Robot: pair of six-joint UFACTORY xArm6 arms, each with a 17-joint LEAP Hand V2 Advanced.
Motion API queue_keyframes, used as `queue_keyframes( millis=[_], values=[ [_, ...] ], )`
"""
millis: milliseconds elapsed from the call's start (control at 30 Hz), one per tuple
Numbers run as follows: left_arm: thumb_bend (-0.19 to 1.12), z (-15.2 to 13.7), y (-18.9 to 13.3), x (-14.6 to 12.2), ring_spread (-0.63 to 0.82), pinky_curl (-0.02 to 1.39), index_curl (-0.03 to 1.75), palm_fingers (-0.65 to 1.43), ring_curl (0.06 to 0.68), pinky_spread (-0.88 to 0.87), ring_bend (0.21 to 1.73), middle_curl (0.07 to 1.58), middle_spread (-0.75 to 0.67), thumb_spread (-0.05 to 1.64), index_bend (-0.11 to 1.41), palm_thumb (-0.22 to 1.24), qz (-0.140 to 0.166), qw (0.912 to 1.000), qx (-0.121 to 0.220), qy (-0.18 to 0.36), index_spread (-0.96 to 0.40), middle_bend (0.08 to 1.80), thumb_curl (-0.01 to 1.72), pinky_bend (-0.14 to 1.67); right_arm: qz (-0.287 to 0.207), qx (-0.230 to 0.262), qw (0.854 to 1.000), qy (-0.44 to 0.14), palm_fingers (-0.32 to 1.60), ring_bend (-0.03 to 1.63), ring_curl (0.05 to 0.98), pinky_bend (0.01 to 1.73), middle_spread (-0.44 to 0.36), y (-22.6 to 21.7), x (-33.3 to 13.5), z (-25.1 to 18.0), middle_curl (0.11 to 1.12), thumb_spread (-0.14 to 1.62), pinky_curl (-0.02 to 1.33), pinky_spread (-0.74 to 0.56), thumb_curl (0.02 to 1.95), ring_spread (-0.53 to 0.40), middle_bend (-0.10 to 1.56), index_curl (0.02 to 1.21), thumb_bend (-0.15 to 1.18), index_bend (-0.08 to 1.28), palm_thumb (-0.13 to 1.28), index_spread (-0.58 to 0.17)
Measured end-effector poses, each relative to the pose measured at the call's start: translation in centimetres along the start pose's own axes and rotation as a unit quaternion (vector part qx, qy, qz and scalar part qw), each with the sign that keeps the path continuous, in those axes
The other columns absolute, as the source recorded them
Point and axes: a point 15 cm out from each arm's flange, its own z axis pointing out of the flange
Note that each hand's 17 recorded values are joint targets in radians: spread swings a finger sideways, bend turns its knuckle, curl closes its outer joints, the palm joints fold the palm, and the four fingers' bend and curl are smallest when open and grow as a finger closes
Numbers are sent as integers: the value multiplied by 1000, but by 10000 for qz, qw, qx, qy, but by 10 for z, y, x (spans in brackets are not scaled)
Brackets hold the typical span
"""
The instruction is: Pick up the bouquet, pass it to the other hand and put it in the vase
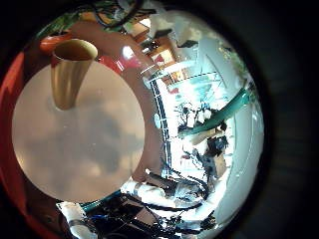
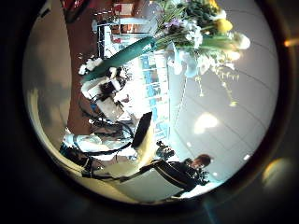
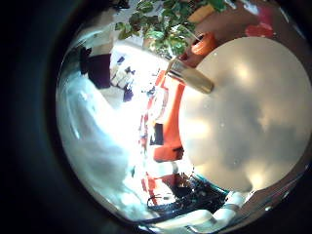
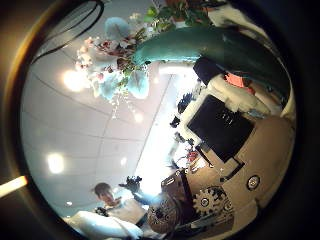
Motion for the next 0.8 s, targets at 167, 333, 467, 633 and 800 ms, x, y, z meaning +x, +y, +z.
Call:
queue_keyframes(
  millis=[167, 333, 467, 633, 800],
  values=[
    [-25, 6, -1, 8, 513, 325, 312, 211, 206, 474, 533, 375, 376, 1014, 176, 281, 60, 9999, -58, 141, 179, 259, 335, 198, 9, -457, 9989, -63, 1092, 1420, 780, 1280, -146, 8, 0, 36, 871, 818, 920, -166, 1465, -212, 1338, 1001, 145, 1116, 1086, -262],
    [-27, 18, 4, 21, 480, 301, 324, 329, 200, 453, 543, 419, 276, 996, 176, 294, 128, 9986, -289, 415, 160, 388, 342, 174, 40, -692, 9975, 133, 1092, 1419, 781, 1266, -146, 13, 11, 57, 869, 819, 943, -169, 1495, -213, 1339, 999, 144, 1118, 1088, -262],
    [-27, 20, 1, 34, 357, 293, 352, 477, 202, 343, 569, 485, 110, 984, 195, 305, 185, 9969, -250, 719, 92, 531, 347, 194, 89, -803, 9963, 302, 1093, 1418, 783, 1256, -145, 16, 21, 63, 867, 822, 960, -172, 1517, -213, 1340, 997, 139, 1119, 1082, -262],
    [-7, 18, -5, 41, -30, 347, 385, 977, 236, 4, 741, 566, -129, 984, 181, 390, 78, 9942, -174, 1062, -53, 719, 361, 412, 86, -829, 9955, 449, 1094, 1417, 784, 1244, -145, 15, 29, 67, 866, 825, 979, -175, 1542, -213, 1340, 996, 135, 1119, 1081, -261],
    [115, 19, -6, 47, -331, 536, 464, 1366, 400, -292, 1115, 699, -305, 1009, 283, 716, 58, 9929, -157, 1175, -229, 875, 438, 865, 125, -745, 9948, 688, 1095, 1415, 785, 1234, -145, 11, 42, 64, 864, 828, 996, -177, 1563, -213, 1340, 994, 130, 1119, 1081, -261]
  ],
)
